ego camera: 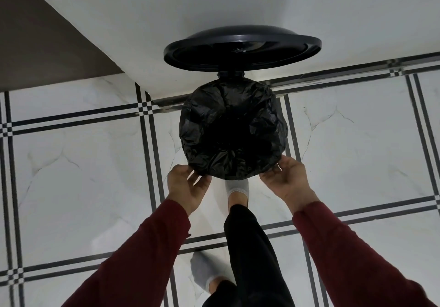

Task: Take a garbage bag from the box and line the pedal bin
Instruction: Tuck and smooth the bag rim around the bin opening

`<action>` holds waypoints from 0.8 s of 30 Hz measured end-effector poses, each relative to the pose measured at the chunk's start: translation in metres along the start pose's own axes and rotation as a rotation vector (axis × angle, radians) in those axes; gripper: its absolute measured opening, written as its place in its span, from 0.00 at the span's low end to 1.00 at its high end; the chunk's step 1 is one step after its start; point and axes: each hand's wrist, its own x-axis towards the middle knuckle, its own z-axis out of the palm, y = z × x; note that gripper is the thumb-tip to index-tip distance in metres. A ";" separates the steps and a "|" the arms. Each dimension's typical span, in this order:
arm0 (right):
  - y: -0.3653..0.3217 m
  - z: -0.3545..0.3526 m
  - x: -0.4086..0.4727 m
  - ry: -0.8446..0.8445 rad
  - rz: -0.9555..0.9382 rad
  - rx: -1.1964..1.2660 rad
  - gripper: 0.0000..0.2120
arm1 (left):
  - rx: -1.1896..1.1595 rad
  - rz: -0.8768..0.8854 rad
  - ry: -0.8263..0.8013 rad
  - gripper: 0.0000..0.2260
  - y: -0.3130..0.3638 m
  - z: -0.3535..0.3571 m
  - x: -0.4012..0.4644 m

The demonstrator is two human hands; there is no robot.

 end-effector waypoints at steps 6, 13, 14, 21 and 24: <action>0.001 0.006 0.000 0.092 0.033 -0.182 0.12 | 0.084 -0.030 -0.010 0.10 0.002 0.008 0.005; 0.004 0.012 -0.004 0.112 0.043 -0.060 0.19 | 0.022 -0.039 0.065 0.14 -0.005 0.017 0.008; 0.005 0.012 -0.003 0.094 0.043 -0.041 0.19 | 0.003 -0.052 0.053 0.18 -0.005 0.018 0.008; 0.008 0.014 -0.006 0.072 0.015 -0.042 0.21 | 0.069 -0.050 0.008 0.17 -0.001 0.022 0.007; 0.006 0.012 -0.004 0.054 -0.011 -0.114 0.11 | 0.079 -0.013 0.001 0.11 -0.002 0.022 0.008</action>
